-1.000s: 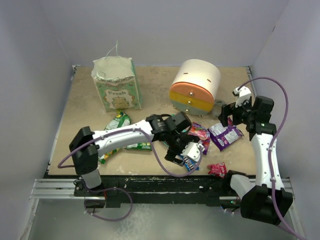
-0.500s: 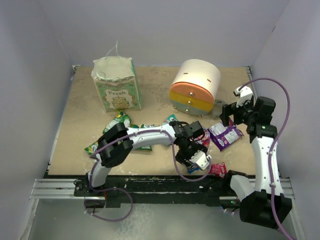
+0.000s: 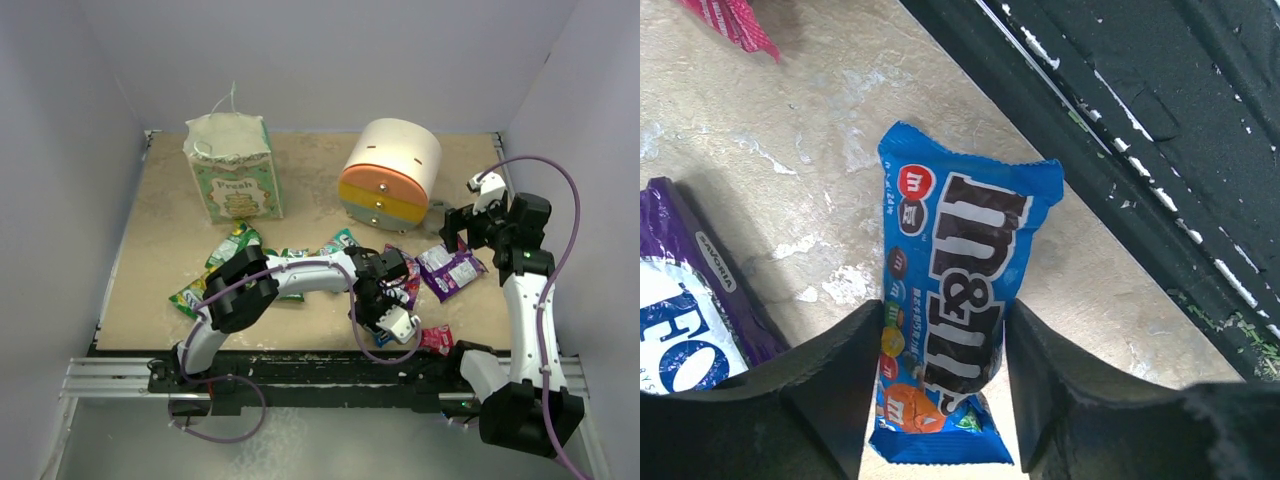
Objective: Place the snacks into the paper bag
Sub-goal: Pick up the snack from the center of the board.
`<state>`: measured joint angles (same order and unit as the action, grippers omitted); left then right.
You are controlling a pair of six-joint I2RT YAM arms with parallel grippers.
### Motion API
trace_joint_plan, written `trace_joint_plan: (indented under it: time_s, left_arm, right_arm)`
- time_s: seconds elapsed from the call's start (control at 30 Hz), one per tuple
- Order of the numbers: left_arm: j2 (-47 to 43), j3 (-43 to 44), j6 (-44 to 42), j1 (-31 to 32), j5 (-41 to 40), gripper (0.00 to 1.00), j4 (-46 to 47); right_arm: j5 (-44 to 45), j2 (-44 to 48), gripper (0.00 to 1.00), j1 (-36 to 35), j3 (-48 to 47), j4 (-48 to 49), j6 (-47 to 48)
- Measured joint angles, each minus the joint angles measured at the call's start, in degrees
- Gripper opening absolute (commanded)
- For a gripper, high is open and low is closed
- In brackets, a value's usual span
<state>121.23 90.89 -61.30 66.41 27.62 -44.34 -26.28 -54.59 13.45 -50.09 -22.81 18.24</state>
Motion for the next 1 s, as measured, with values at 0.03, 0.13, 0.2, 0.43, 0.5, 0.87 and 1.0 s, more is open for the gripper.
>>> trace_joint_plan:
  time_s: [0.03,0.13,0.2,0.43,0.5,0.87,1.0]
  left_arm:
    - [0.0,0.0,0.0,0.0,0.0,0.5,0.0]
    - [0.0,0.0,0.1,0.0,-0.2,0.44,-0.1]
    - [0.0,0.0,0.2,0.0,-0.4,0.43,-0.4]
    - [-0.6,0.0,0.7,0.0,-0.9,0.41,-2.2]
    - [-1.8,0.0,0.9,0.0,-0.9,0.4,-3.2]
    - [-19.1,-0.8,4.8,-4.9,-0.5,0.37,-7.3]
    - [-23.3,-0.8,6.1,-9.7,-0.5,0.37,-7.7]
  right_arm:
    - [0.0,0.0,1.0,0.0,0.0,0.0,0.0]
    - [0.0,-0.1,1.0,0.0,0.0,0.0,0.0]
    - [0.0,-0.1,1.0,0.0,0.0,0.0,0.0]
    - [0.0,-0.6,1.0,0.0,0.0,0.0,0.0]
    - [0.0,-0.9,1.0,0.0,0.0,0.0,0.0]
    - [0.1,-1.2,1.0,0.0,0.0,0.0,0.2]
    - [0.2,-1.2,1.0,0.0,0.0,0.0,0.2]
